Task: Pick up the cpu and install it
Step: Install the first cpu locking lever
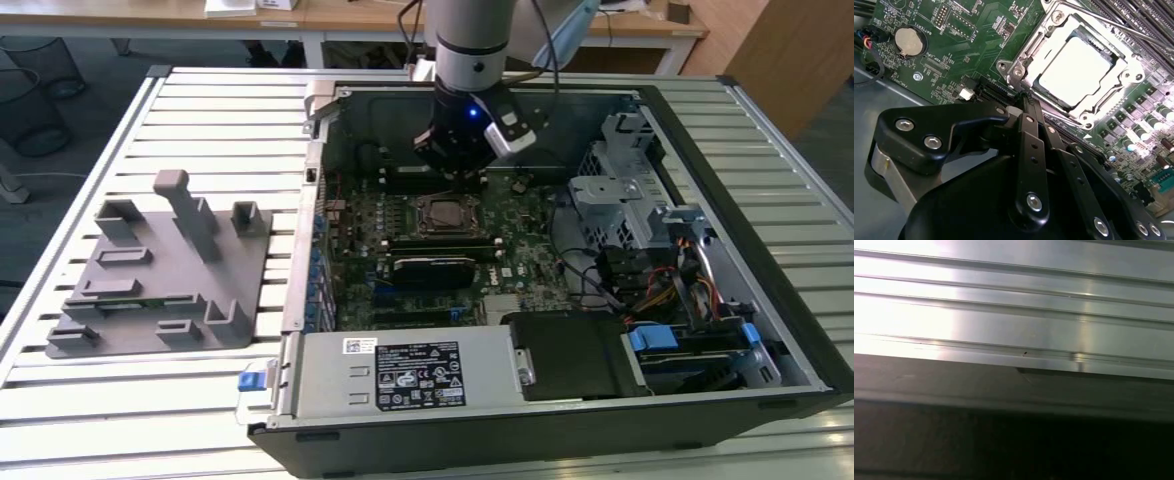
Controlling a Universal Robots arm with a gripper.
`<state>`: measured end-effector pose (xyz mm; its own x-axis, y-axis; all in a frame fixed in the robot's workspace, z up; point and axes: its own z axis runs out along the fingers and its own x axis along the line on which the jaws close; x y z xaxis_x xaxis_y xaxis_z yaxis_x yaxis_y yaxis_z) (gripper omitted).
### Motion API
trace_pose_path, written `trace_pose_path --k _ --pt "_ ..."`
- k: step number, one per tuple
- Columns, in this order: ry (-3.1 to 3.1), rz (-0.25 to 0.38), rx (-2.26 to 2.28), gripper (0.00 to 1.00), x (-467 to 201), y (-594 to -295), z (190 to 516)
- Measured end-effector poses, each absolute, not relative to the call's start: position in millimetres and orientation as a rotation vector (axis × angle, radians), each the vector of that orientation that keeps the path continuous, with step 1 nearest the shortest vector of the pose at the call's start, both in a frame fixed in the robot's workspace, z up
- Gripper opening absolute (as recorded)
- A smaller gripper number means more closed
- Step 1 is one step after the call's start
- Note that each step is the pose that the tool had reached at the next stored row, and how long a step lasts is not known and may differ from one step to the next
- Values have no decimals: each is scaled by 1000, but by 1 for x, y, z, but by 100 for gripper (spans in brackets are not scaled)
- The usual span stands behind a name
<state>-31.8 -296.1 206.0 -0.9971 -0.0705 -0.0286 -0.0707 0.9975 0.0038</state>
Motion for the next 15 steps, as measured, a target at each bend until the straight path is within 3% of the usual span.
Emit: trace_pose_path --k 15 --pt "3111 7 -110 11 -32 -296 200"
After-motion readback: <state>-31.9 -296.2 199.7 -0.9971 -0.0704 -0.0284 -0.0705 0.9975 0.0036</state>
